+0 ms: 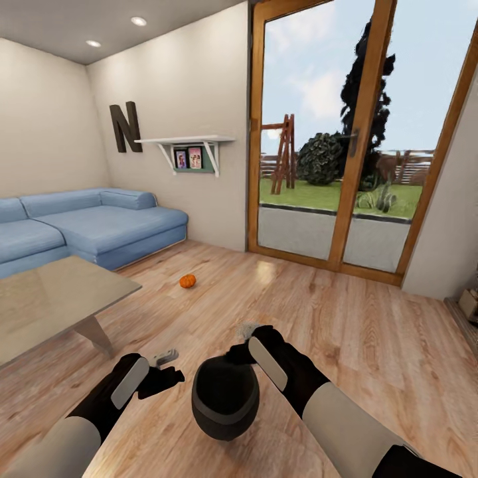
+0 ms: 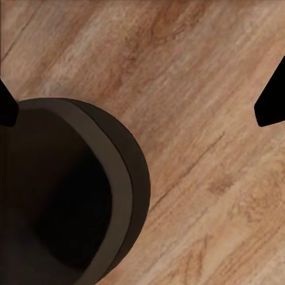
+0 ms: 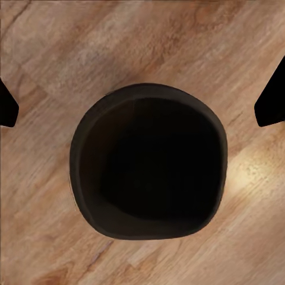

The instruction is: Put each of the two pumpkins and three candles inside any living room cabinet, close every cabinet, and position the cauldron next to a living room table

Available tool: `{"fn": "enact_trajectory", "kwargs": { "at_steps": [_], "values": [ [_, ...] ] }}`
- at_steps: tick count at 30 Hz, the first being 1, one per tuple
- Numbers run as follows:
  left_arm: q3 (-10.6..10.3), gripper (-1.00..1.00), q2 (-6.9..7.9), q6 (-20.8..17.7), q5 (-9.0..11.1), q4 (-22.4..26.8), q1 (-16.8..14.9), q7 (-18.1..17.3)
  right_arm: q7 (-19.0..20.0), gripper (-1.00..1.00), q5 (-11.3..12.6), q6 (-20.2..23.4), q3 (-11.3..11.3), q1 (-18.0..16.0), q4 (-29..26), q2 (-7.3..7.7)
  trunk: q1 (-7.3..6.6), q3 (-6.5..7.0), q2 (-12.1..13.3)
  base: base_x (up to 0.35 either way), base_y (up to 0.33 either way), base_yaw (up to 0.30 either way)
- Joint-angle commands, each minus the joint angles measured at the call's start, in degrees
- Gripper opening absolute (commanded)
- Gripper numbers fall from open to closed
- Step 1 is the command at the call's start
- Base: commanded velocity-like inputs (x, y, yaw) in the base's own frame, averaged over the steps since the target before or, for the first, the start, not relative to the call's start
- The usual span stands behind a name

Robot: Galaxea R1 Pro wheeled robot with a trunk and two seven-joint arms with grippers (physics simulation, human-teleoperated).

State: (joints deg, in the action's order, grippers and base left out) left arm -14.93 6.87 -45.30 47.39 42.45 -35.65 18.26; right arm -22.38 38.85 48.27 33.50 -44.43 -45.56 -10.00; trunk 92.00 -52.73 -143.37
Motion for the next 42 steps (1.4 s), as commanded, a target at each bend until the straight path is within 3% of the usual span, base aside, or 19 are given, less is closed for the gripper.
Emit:
{"fn": "enact_trajectory", "kwargs": {
  "at_steps": [1,3,7,13,30,37,42],
  "values": [
    [-0.3,1.0,0.07,-0.1,0.6,0.1,0.0,0.5,-2.3,1.0,0.6,0.3,0.0,0.0,0.0,0.0,-0.01,-0.06,0.0,0.0,-0.087,0.0],
    [-0.3,1.0,0.08,0.0,0.6,0.1,0.0,0.5,-5.1,1.0,0.7,0.5,-0.4,0.0,0.0,0.0,-0.01,-0.06,0.0,0.0,-0.053,0.0],
    [-0.3,1.0,0.08,0.0,0.6,0.1,0.0,0.5,-6.9,1.0,0.7,0.7,-2.0,0.0,0.5,0.0,-0.01,-0.06,0.0,0.0,-0.016,0.0],
    [-0.3,1.0,0.07,0.1,0.6,0.1,0.0,0.5,-7.4,1.0,0.7,0.4,-3.0,0.0,4.1,0.0,-0.01,-0.06,0.0,0.0,-0.007,0.0],
    [-0.3,1.0,0.08,0.0,0.8,0.1,0.0,-0.4,-7.5,1.0,0.8,-0.1,-3.0,0.0,5.4,0.0,-0.01,-0.06,0.0,0.0,-0.076,0.0],
    [-0.3,1.0,0.22,-0.2,0.8,-0.1,0.0,-5.8,-7.5,1.0,0.8,-0.2,-2.9,0.0,5.4,0.0,-0.01,-0.06,0.0,0.0,0.0,0.0],
    [-0.3,1.0,0.25,-0.2,0.6,-0.3,0.0,-7.0,-7.5,1.0,0.8,-0.2,-2.9,0.0,5.4,0.0,-0.01,-0.06,0.0,0.034,0.0,0.0]
  ]
}}
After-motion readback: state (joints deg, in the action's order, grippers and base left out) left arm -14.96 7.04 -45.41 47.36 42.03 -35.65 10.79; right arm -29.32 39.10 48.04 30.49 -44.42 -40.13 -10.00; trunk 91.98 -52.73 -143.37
